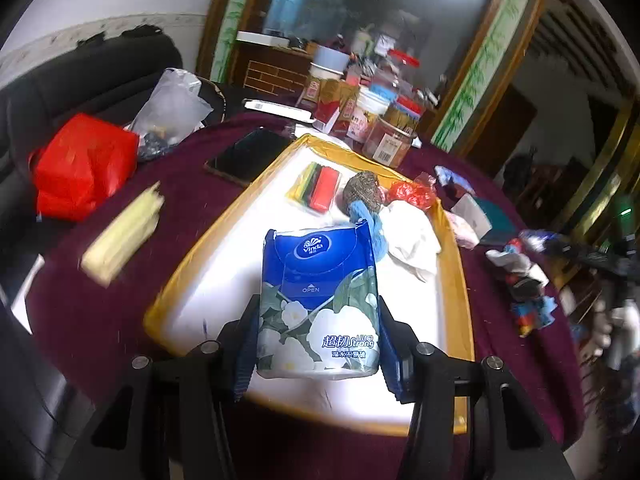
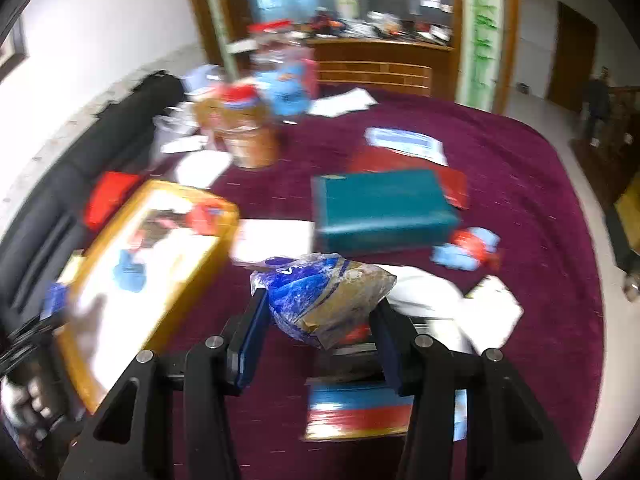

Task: Organize soft objects
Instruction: 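Carry tissue packet over tray with left tool while right tool grasps blue plastic bag, then release tissue packet in tray with left tool while right tool drops blue bag there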

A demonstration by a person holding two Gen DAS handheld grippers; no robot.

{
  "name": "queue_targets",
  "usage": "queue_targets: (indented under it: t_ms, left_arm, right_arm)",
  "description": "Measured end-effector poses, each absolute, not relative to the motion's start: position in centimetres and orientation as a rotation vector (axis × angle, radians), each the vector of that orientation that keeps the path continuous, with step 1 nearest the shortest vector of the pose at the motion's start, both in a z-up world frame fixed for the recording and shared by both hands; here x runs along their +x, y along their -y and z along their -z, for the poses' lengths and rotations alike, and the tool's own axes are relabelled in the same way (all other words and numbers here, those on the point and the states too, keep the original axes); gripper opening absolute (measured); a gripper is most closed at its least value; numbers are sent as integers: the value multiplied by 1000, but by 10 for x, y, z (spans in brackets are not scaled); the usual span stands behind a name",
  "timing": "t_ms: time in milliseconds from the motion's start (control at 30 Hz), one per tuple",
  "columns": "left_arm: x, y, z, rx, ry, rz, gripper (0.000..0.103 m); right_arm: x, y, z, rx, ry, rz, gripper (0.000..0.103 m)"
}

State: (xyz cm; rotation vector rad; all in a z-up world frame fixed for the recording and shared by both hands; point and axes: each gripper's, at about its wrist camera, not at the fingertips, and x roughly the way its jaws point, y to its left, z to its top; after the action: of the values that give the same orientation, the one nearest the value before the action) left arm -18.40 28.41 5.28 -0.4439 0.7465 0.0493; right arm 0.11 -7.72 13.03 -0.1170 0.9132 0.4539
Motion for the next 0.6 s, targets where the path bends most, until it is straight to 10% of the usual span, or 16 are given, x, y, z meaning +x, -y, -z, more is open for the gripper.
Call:
queue_targets:
  t_ms: [600]
  left_arm:
    - [-57,-302,-26,-361,-989,-154,73]
  right_arm:
    - [-48,-103,-71,-226,-1027,-734,49]
